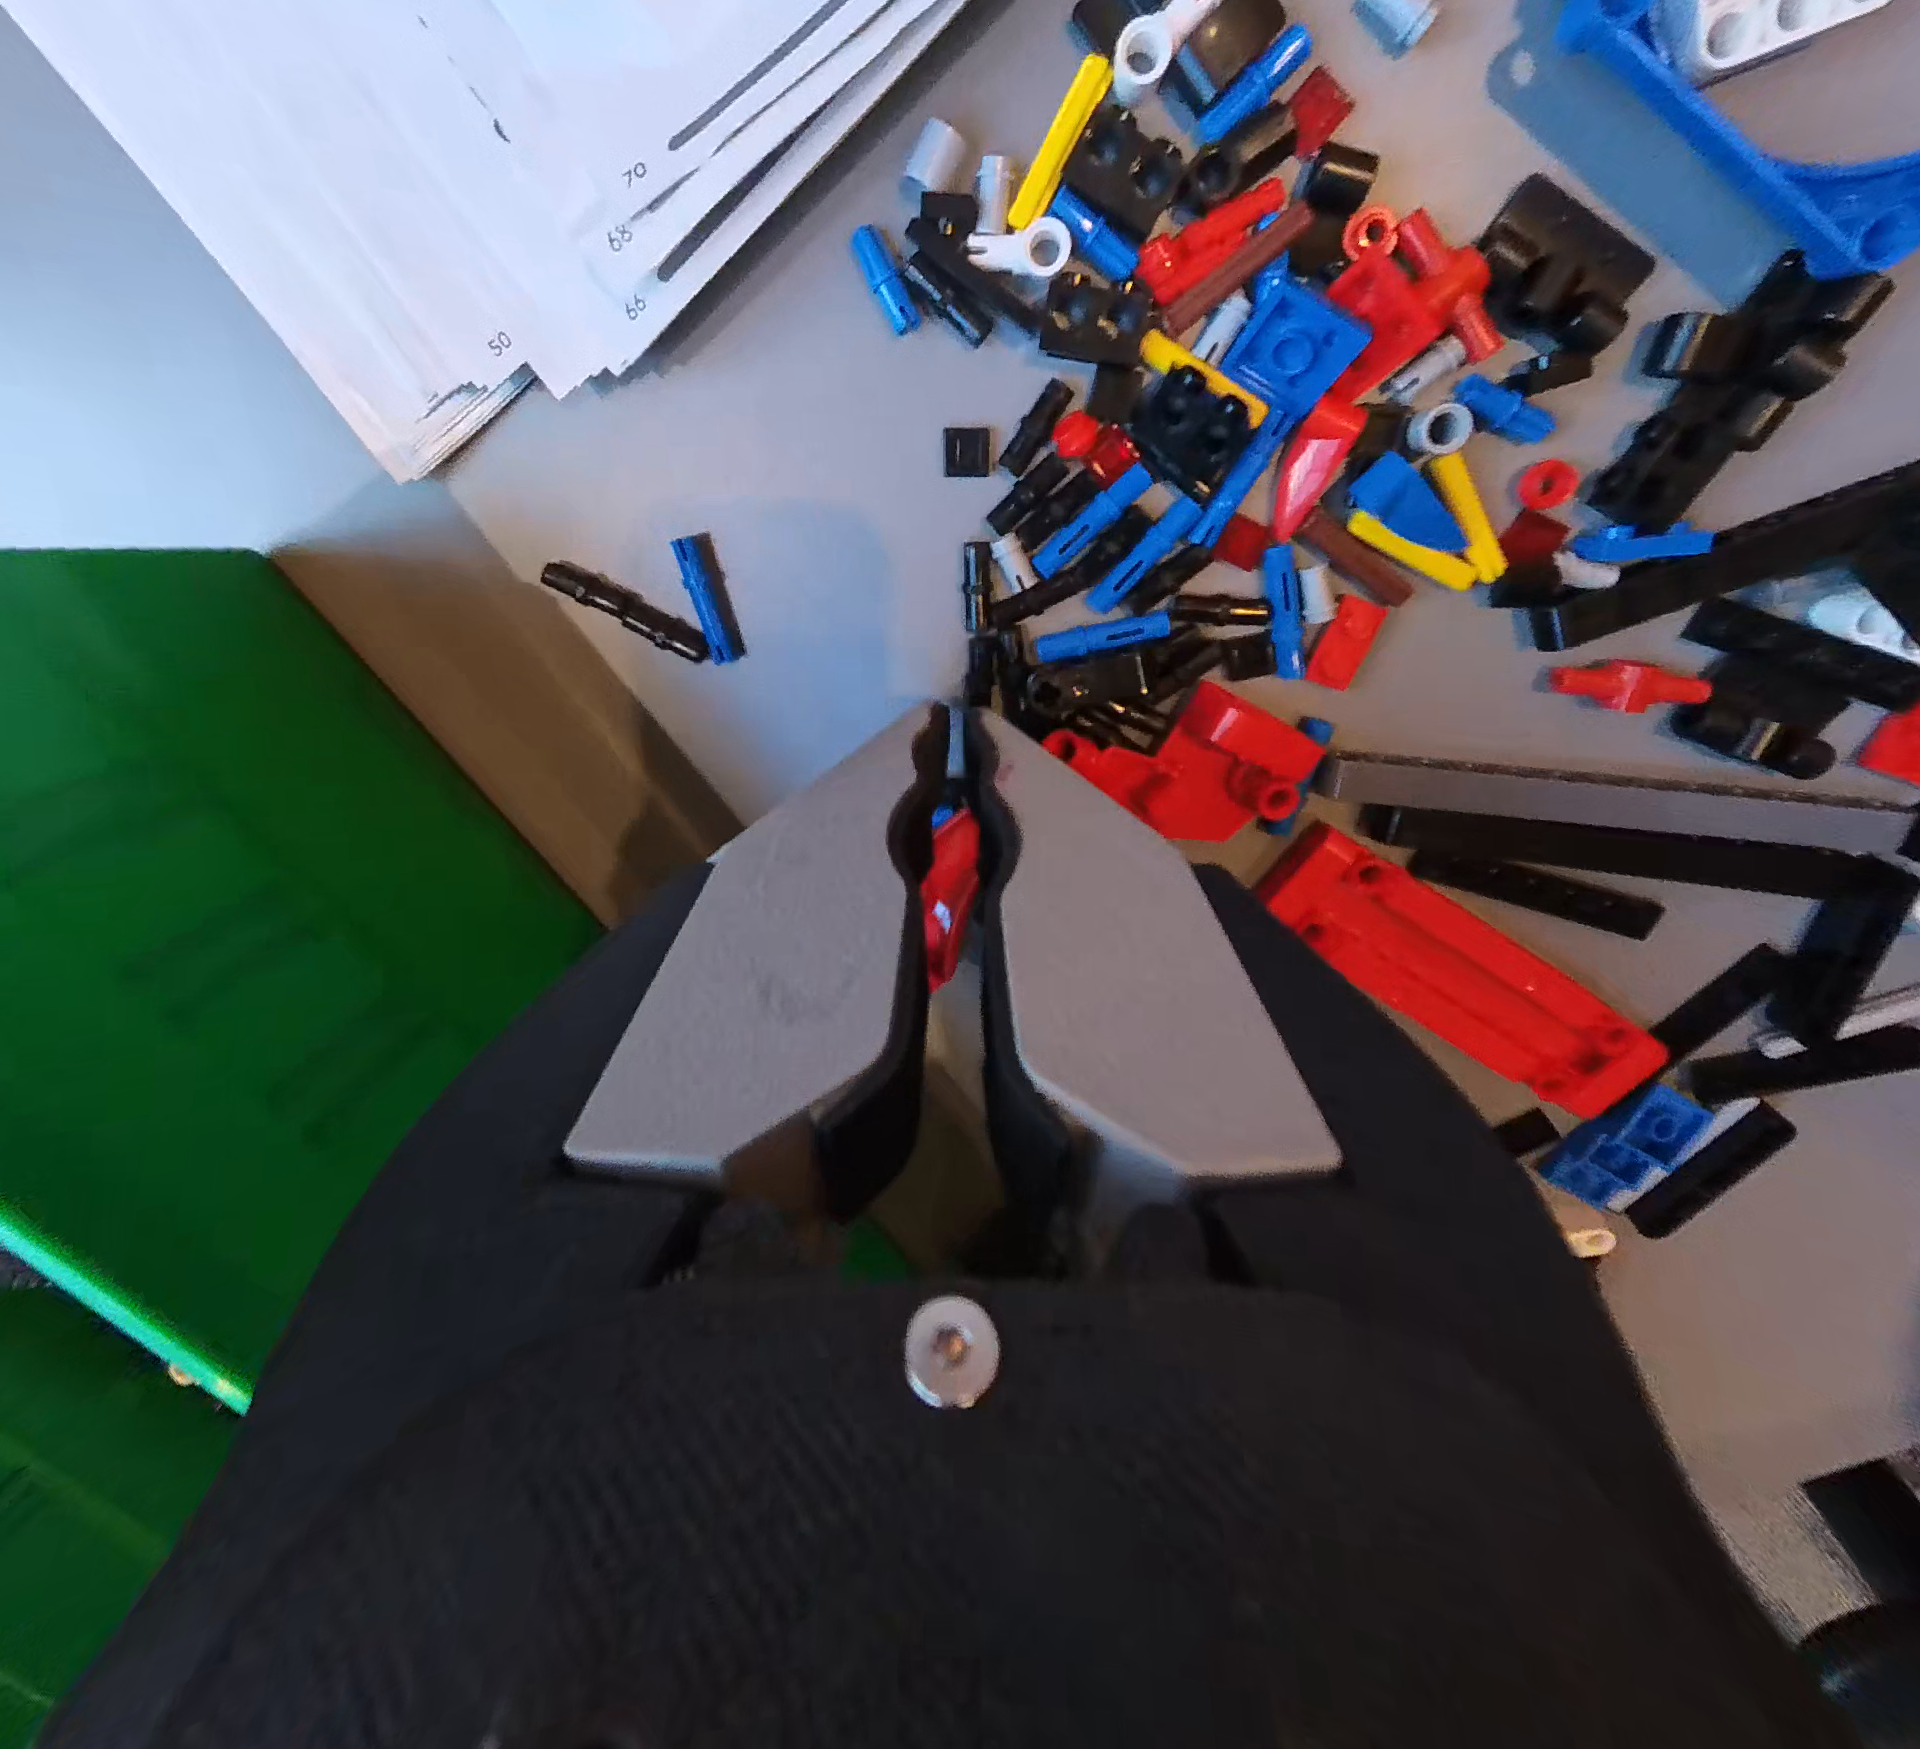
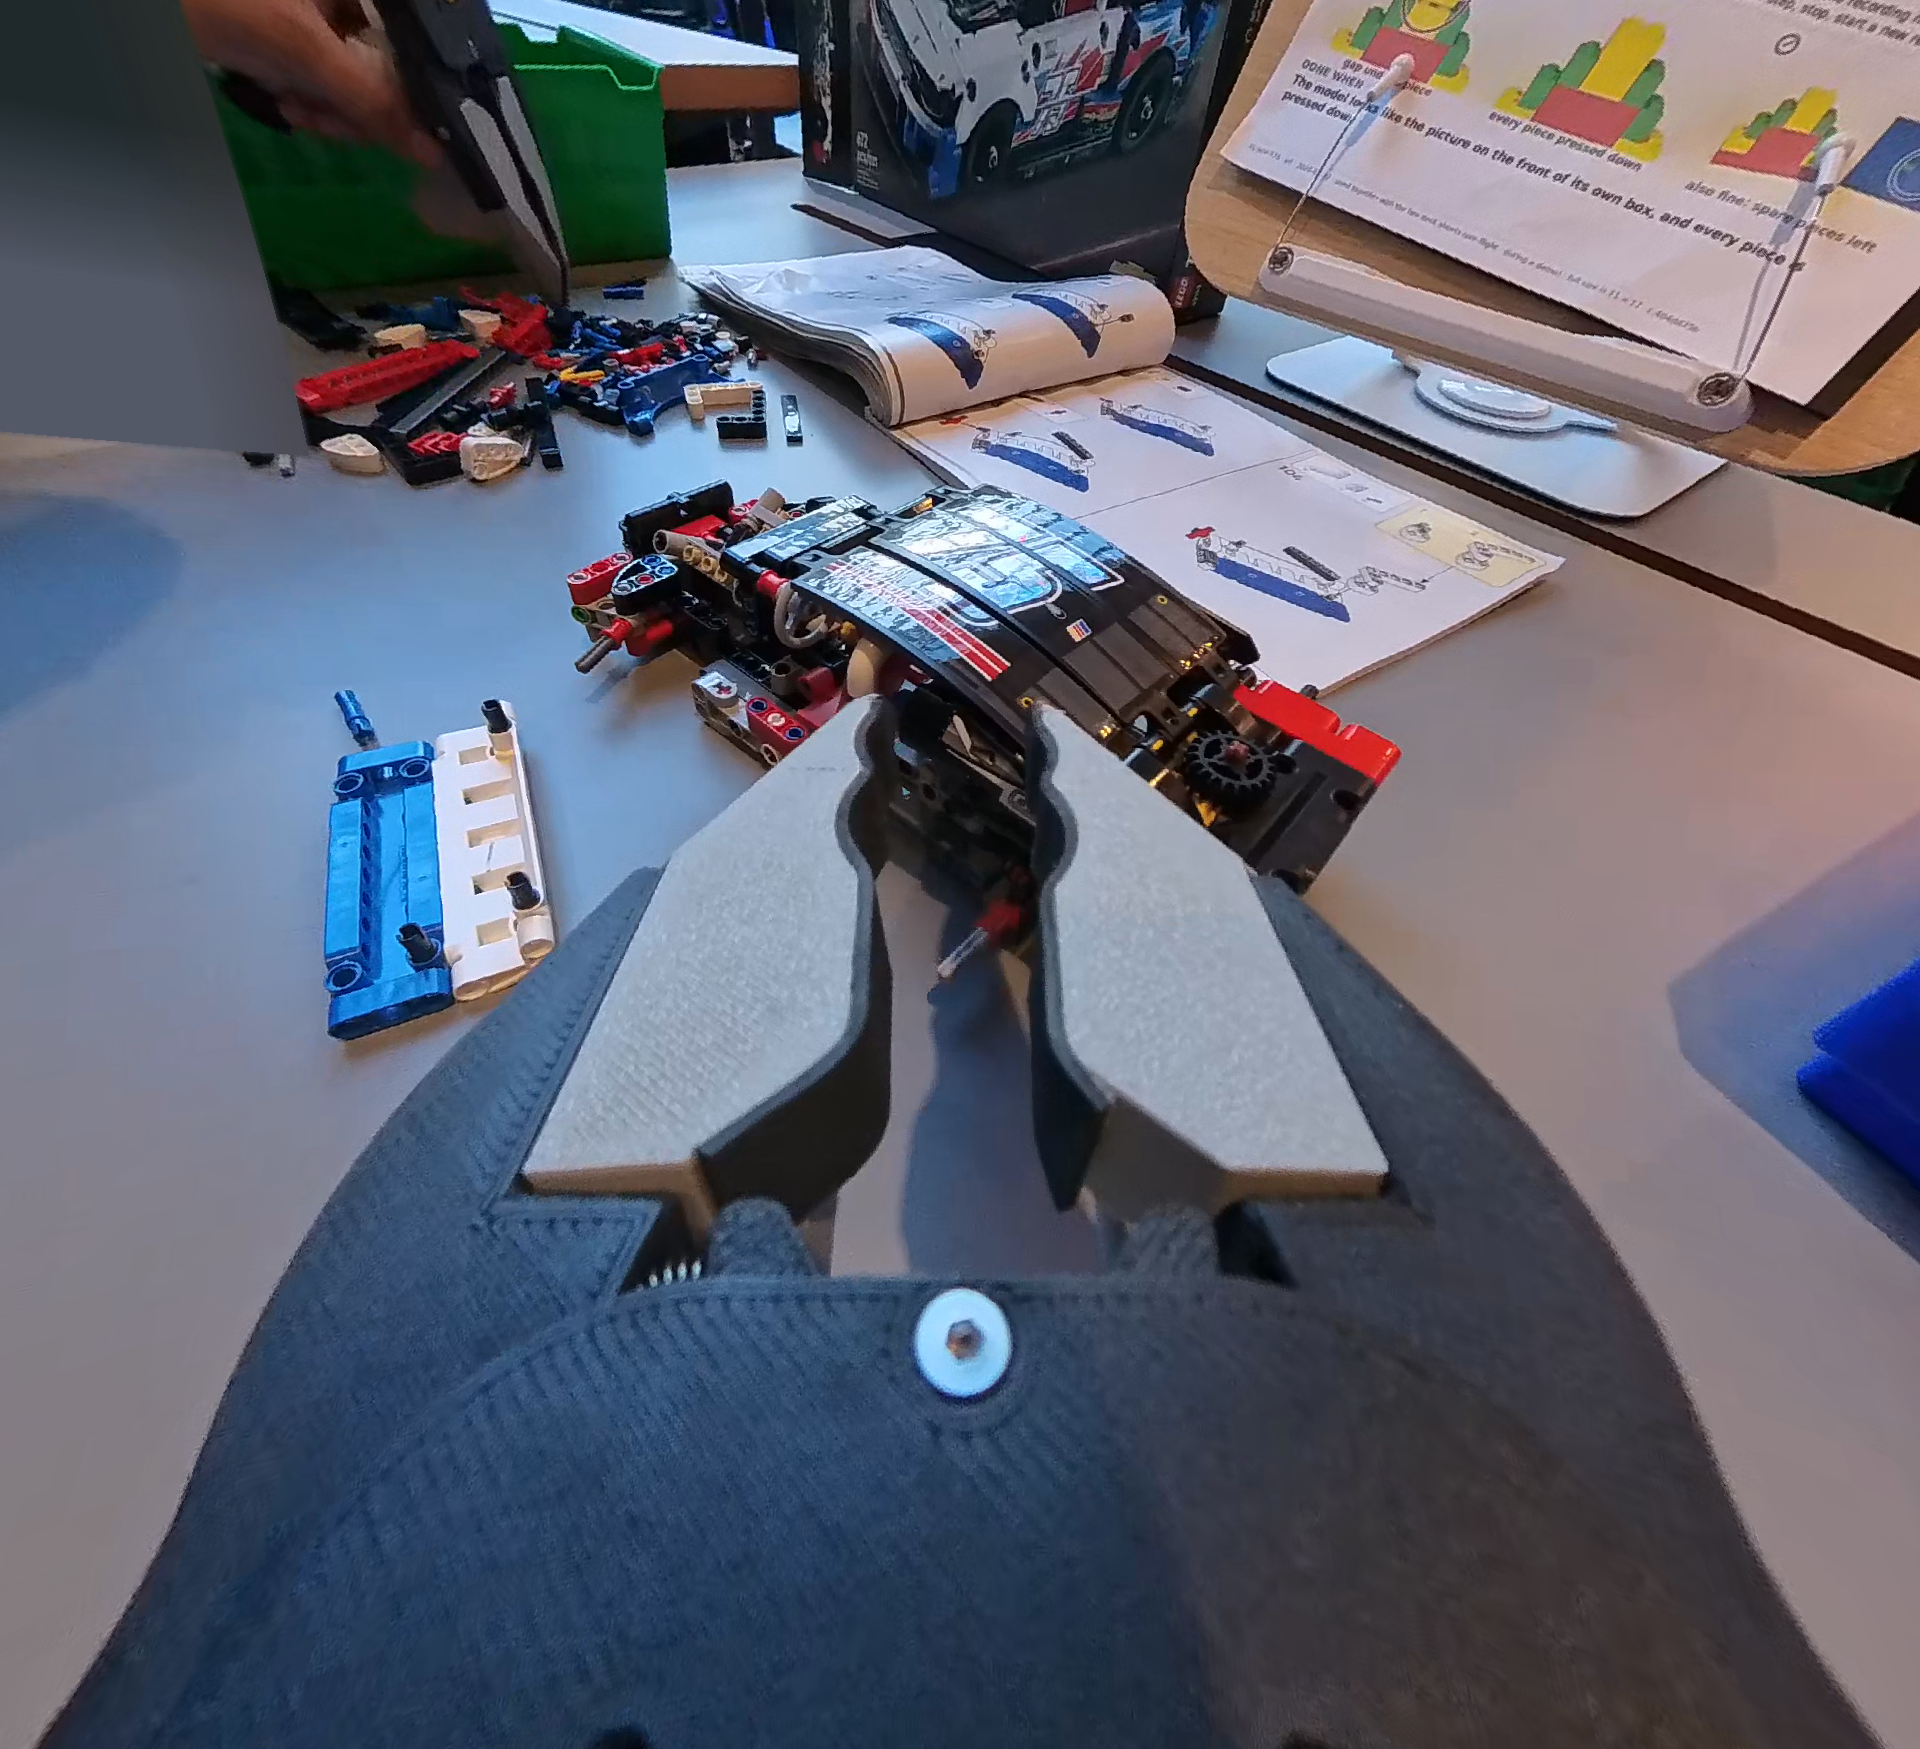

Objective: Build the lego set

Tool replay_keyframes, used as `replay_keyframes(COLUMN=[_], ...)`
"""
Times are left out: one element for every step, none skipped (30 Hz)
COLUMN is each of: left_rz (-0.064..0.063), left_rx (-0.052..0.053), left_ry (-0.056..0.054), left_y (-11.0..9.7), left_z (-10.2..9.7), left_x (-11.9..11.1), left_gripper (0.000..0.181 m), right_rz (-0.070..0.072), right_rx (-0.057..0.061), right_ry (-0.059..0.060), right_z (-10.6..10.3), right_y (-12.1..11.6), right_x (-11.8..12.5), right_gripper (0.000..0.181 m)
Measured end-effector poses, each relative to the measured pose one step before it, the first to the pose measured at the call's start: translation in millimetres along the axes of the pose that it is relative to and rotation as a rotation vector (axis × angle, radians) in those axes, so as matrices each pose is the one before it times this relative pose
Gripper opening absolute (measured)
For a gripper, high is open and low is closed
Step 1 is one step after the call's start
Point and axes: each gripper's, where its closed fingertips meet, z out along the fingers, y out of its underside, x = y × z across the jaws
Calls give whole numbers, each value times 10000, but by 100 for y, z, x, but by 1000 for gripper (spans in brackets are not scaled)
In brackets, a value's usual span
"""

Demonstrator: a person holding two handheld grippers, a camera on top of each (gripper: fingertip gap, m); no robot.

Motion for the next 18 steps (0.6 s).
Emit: replay_keyframes(left_rz=[45, 65, 46, 30, 33, 10, -39, -48, -17, 13, 38, 74, 67, 44, 35, 41, 54, 42], left_rx=[-7, -79, -166, -164, -53, 106, 187, 156, 62, -15, -80, -86, -69, -14, 3, -54, -85, 31], left_ry=[84, 54, -98, -190, -95, 60, 120, 125, 83, 1, -69, -86, -42, 44, 121, 61, 4, 75], left_y=[-100, 26, 168, 203, 60, -168, -304, -263, -130, -34, 61, 52, 8, -100, -116, -26, 58, -96], left_z=[42, 97, 74, -31, -133, -222, -231, -162, -56, 43, 106, 141, 156, 149, 167, 197, 220, 58], left_x=[125, 89, -155, -322, -199, 16, 93, 117, 68, -36, -126, -136, -75, 58, 186, 101, 6, 89], left_gripper=[0, 3, 4, 3, 2, 3, 2, 3, 3, 3, 3, 4, 4, 4, 5, 5, 5, 3], right_rz=[-1, 15, 31, 35, 32, 24, 11, 1, 0, 0, -6, -11, -9, -2, 6, 15, 27, 39], right_rx=[10, 10, 9, 18, 22, 21, 19, 16, 10, 1, -1, 4, 6, 3, 4, 10, 11, 4], right_ry=[-2, 3, 3, -3, -7, -5, -4, -7, -11, -17, -18, -16, -12, -6, 0, 10, 12, 0], right_z=[-14, -17, -9, -19, -34, -47, -36, -37, -27, -6, -7, -20, -17, -23, -15, -25, -8, -4], right_y=[-9, -18, -7, -14, -27, -23, -15, -23, -6, 0, 2, -13, -5, 1, -2, -5, -10, -2], right_x=[-6, 22, 29, 34, 14, 17, -8, -27, -25, -43, -40, -49, -45, -20, 2, 34, 45, 49], right_gripper=[22, 22, 22, 22, 22, 22, 22, 22, 22, 21, 22, 21, 21, 22, 21, 22, 21, 22])
